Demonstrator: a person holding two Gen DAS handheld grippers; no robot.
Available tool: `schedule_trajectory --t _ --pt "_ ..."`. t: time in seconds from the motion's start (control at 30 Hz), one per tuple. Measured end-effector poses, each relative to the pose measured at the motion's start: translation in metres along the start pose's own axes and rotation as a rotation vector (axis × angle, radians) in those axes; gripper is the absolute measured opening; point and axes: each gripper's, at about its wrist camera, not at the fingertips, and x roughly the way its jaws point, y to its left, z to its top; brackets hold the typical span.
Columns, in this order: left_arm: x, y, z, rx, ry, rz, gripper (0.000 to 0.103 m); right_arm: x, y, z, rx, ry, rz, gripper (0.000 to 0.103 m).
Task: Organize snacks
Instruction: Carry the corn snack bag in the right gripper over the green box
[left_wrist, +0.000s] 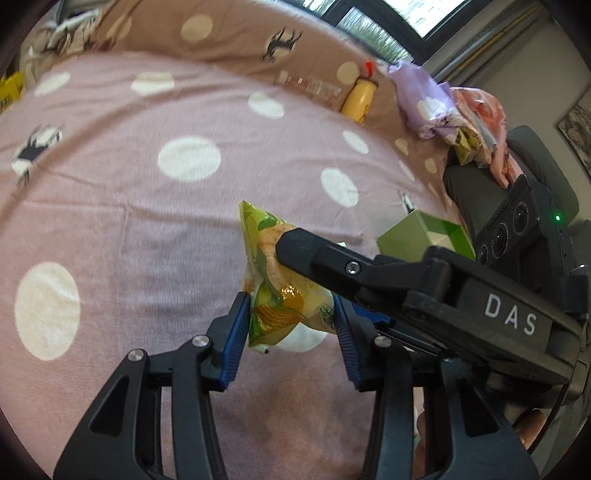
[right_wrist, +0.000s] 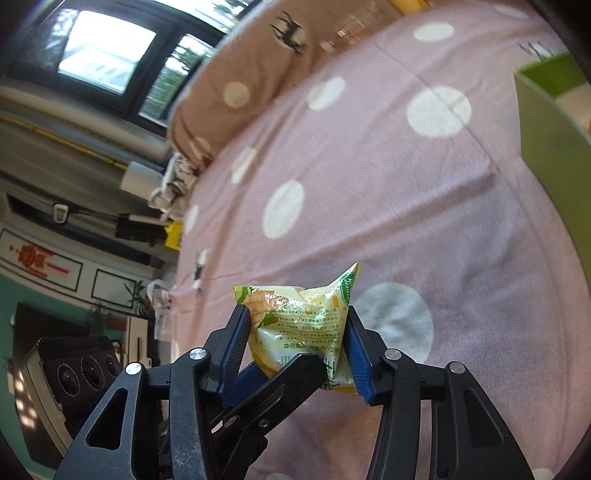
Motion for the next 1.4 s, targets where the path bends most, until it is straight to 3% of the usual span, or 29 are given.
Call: schedule_trajectory --t 0.5,0.77,1.13,1.4 --pt "-0.037 -0.025 0.001 0.128 -0.218 -0.057 0.044 -0.048 0.034 -0.01 -0.134 -0.202 0.062 0.053" --pt "-0.052 -0.033 -0.002 0.171 -0.291 -0.086 0.044 -0.067 0.045 -0.014 -0.187 -0.271 0.077 0.053" --pt "-0.058 -0.046 -0.003 0.203 -0.325 -0.103 0.044 -0.084 0.046 -0.015 -0.213 -0.312 0.077 0.053" --pt "-0.046 -0.068 0.003 0.25 -0.294 -0.127 0.044 -0.104 0.027 -0.006 -0.177 -0.349 0.058 0.053"
